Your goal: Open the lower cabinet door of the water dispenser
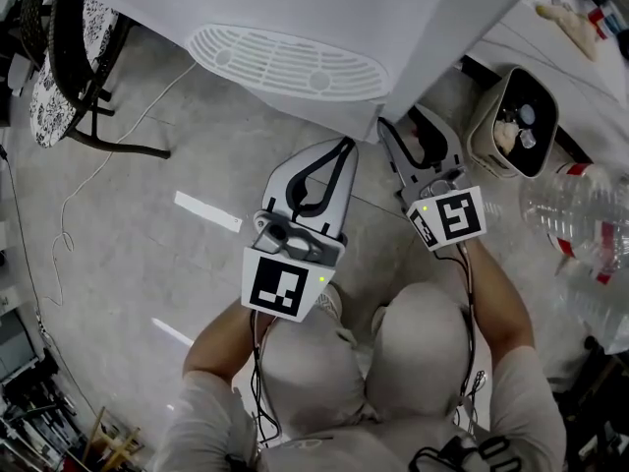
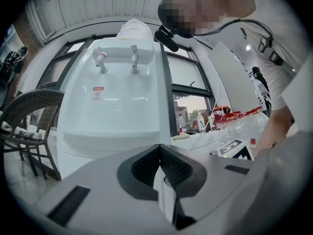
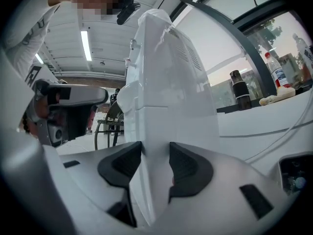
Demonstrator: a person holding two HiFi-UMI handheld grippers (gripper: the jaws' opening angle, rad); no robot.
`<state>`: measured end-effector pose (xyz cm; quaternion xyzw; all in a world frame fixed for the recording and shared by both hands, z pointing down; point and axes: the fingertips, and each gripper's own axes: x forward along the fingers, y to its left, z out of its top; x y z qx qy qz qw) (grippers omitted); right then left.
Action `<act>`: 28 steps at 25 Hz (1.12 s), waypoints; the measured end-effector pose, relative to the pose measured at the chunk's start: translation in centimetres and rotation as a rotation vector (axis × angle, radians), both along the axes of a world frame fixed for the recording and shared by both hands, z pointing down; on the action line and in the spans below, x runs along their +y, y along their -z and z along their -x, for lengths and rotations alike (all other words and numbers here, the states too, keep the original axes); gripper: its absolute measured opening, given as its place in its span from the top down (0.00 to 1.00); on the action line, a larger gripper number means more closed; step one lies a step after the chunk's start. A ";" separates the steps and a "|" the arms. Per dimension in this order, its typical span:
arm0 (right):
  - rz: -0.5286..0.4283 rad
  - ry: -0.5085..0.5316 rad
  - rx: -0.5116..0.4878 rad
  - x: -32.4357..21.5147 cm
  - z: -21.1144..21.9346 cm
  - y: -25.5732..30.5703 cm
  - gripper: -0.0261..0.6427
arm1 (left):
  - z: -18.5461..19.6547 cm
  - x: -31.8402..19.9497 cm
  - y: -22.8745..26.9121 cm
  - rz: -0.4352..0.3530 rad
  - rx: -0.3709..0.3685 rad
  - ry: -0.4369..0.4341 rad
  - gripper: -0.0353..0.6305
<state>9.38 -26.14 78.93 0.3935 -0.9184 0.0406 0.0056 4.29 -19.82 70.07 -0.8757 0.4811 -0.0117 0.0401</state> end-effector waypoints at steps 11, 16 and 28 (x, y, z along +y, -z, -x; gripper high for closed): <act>-0.012 0.168 -0.006 5.9 1.9 0.2 0.70 | 1.5 2.3 1.3 -0.023 -0.009 0.028 0.94; -0.012 0.263 -0.009 8.4 3.3 0.5 0.72 | 4.3 3.7 1.9 -0.035 -0.017 0.096 0.94; -0.038 0.558 -0.027 15.8 11.9 1.0 0.86 | 12.3 8.2 3.3 -0.061 -0.053 0.280 0.94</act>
